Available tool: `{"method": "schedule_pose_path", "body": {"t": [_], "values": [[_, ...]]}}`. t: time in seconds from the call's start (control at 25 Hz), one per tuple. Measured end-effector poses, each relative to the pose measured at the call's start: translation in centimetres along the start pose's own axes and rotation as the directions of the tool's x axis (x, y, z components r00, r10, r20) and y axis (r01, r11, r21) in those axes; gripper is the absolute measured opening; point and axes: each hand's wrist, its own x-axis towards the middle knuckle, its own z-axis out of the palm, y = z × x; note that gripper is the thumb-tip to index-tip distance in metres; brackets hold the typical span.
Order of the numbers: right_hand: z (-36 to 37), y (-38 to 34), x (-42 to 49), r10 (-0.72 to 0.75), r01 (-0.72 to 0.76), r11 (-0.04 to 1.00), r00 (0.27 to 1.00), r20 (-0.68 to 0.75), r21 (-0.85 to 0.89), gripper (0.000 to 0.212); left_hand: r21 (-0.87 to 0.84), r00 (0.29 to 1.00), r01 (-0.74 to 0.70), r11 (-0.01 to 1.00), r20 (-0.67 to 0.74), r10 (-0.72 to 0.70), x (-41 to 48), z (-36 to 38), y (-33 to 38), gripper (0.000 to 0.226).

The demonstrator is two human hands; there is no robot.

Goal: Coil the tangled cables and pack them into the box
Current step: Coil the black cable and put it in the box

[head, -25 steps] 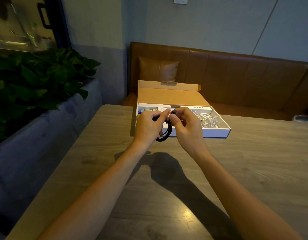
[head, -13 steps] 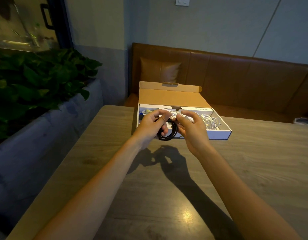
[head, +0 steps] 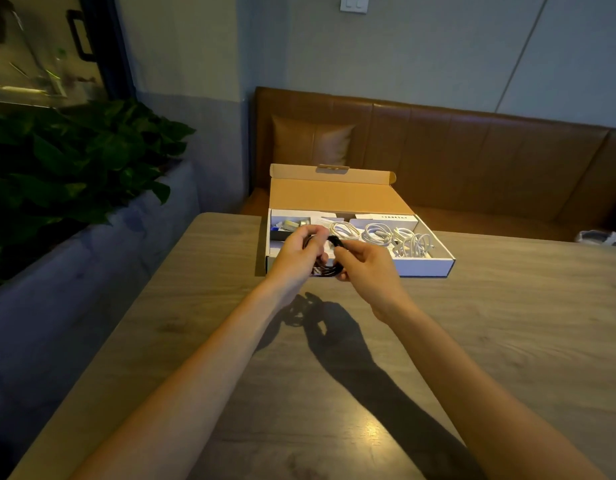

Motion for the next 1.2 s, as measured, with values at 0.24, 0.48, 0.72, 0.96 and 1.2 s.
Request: {"method": "schedule_pose_path", "body": {"t": [0.24,0.48,0.72,0.96,1.2], "values": [[-1.1,0.0,2.2,-0.264,0.197,0.835,0.963,-0.058,-0.514,0.031,0.628,0.956,-0.246,0.738,0.033,0.291,0.4,-0.3,0.0,0.032],[-2.1,0.0,5.2,-0.182,0.129,0.846,0.982,-0.053,-0.517,0.023,0.605,0.975,-0.15,0.782,-0.039,0.217,3.3,0.6,0.1,0.035],[-4.7,0.8,10.3,-0.07,-0.005,0.884,0.987,-0.143,-0.468,0.024,0.696,0.984,-0.079,0.713,-0.06,0.168,9.3,3.2,0.3,0.03],[-5.2,3.8,13.3,-0.027,-0.03,0.818,0.996,-0.09,-0.575,0.02,0.852,0.989,-0.015,0.523,-0.065,0.135,12.5,4.2,-2.3,0.03],[-4.4,5.5,14.3,-0.005,-0.021,0.777,0.999,-0.04,-0.629,0.01,0.943,0.988,-0.058,0.328,0.006,0.157,13.2,4.1,-4.0,0.027]]}}
